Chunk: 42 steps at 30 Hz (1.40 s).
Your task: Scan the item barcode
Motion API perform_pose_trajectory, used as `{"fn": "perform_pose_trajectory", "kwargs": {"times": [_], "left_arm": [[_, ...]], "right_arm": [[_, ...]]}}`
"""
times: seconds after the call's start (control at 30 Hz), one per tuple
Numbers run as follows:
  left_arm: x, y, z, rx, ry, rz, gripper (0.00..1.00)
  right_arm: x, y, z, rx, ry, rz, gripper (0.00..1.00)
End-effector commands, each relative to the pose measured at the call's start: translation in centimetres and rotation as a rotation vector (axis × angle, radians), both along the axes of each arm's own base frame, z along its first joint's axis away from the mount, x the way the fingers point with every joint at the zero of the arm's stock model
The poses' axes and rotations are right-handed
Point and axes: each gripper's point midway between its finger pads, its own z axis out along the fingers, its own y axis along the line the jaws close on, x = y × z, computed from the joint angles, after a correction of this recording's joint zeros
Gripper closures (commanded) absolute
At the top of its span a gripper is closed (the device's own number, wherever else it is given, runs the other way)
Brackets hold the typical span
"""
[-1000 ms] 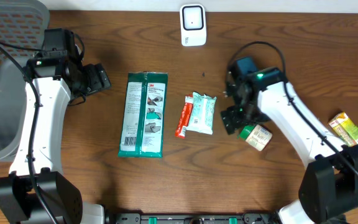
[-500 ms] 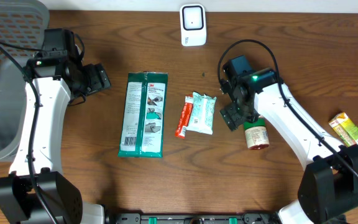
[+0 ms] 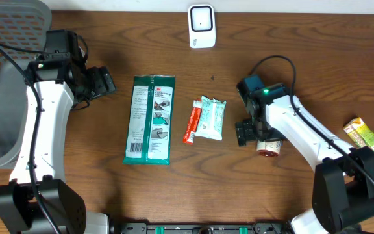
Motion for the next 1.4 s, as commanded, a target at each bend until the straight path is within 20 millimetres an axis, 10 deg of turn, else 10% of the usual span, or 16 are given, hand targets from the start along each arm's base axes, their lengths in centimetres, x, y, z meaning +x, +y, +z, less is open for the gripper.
{"fn": "perform_pose_trajectory", "kwargs": {"times": [0.0, 1.37], "left_arm": [[0.0, 0.2, -0.1, 0.000, 0.005, -0.001, 0.08], [0.0, 0.2, -0.1, 0.000, 0.005, -0.001, 0.07]], "right_arm": [[0.9, -1.0, 0.4, 0.008, -0.062, -0.177, 0.01], [1.8, 1.1, -1.9, 0.210, -0.089, -0.270, 0.19]]}}
